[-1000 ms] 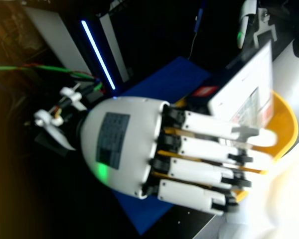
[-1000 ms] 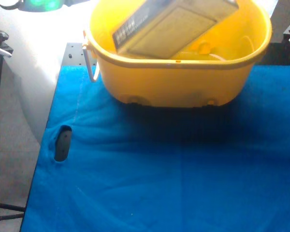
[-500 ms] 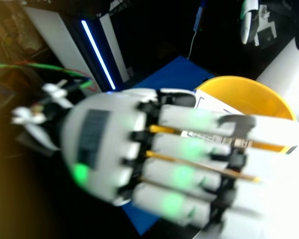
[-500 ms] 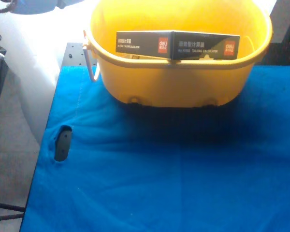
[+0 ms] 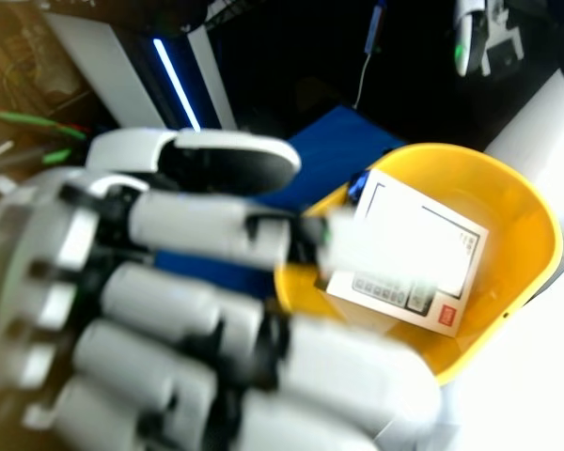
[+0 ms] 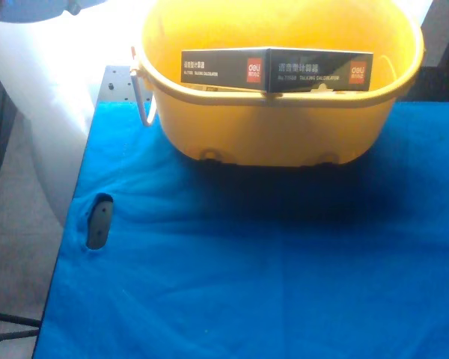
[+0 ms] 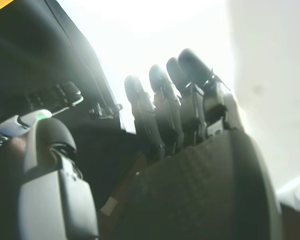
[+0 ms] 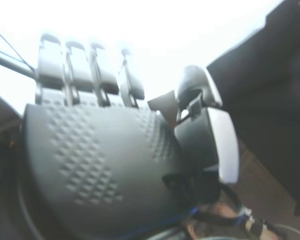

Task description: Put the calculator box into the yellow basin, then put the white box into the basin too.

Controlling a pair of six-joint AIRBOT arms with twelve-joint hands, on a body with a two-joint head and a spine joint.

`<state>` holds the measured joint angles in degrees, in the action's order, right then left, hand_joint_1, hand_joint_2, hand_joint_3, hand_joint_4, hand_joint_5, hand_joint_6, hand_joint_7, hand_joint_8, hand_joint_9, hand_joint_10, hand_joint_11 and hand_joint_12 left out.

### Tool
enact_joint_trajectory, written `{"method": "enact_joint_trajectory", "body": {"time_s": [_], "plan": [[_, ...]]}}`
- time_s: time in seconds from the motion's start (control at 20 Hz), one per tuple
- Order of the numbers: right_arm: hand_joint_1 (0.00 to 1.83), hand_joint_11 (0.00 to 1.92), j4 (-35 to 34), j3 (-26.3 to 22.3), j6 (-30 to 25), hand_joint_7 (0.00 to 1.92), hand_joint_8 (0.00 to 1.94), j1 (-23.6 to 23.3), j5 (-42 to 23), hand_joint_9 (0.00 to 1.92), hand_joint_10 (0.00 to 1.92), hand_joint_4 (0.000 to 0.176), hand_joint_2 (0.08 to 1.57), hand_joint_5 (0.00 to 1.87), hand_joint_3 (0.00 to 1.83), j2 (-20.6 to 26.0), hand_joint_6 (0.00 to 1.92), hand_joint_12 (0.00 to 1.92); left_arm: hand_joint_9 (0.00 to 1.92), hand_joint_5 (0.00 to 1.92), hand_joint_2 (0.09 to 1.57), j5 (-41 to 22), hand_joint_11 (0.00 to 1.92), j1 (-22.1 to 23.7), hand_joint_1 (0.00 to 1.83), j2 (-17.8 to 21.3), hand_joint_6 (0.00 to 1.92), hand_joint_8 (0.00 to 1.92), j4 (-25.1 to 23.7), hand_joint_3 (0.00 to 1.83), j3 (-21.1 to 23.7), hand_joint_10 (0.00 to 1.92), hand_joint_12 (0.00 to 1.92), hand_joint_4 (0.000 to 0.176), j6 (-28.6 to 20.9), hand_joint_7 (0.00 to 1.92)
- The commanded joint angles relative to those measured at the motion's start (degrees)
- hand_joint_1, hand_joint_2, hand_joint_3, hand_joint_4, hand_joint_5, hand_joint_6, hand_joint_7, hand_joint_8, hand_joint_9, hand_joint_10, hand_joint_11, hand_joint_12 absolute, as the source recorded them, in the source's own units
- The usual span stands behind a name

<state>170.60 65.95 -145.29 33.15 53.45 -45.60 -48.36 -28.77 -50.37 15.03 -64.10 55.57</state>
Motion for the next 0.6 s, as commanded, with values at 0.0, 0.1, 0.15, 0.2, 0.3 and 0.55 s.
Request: {"method": "enact_joint_trajectory", "body": {"time_s": [0.0,0.1,0.15,0.2,0.3,0.55], "plan": [[0.0,0.0,1.97,-0.47,-0.32,0.12,0.01,0.34,11.48,0.0,0.0,0.089,1.38,0.18,0.03,1.31,0.01,0.0,0.18,0.61,0.98,-8.31,0.0,1.11,0.72,0.76,0.0,0.01,-1.63,0.0,0.7,0.71,1.44,0.0,-0.27,0.5],[0.0,0.0,1.97,-2.73,-2.14,0.12,0.01,4.77,17.73,0.0,0.0,0.089,1.38,0.18,0.03,3.7,0.01,0.0,0.19,0.61,0.96,-10.17,0.0,1.04,0.71,2.64,0.0,0.01,-3.04,0.0,2.82,0.7,1.44,0.0,-0.2,0.51],[0.0,0.0,1.97,-3.54,-2.79,0.12,0.01,6.75,20.27,0.0,0.0,0.089,1.38,0.18,0.03,4.61,0.01,0.0,0.21,0.63,0.94,-10.82,0.0,1.04,0.71,3.09,0.01,0.02,-3.71,0.0,3.47,0.7,1.44,0.0,-0.14,0.54],[0.0,0.0,1.97,-4.52,-3.34,0.12,0.01,9.06,22.88,0.0,0.0,0.089,1.38,0.18,0.03,5.17,0.01,0.0,0.22,0.66,0.94,-11.64,0.0,1.04,0.75,3.68,0.02,0.02,-4.6,0.0,4.38,0.7,1.45,0.0,-0.07,0.55],[0.0,0.0,1.97,-5.86,-4.37,0.12,0.01,13.08,27.12,0.0,0.0,0.089,1.39,0.18,0.02,5.18,0.01,0.0,0.21,0.64,0.93,-13.74,0.0,1.03,0.76,5.31,0.02,0.01,-6.93,0.0,6.48,0.63,1.44,0.0,-0.05,0.53],[0.0,0.0,0.76,-8.96,-5.18,0.12,0.0,23.34,41.19,0.0,0.0,0.089,1.39,0.19,0.02,5.47,0.01,0.0,0.24,0.66,1.01,-21.06,0.0,-1.06,0.82,10.08,0.03,0.04,-10.91,0.01,11.78,0.87,1.64,0.0,0.38,0.61]]}}
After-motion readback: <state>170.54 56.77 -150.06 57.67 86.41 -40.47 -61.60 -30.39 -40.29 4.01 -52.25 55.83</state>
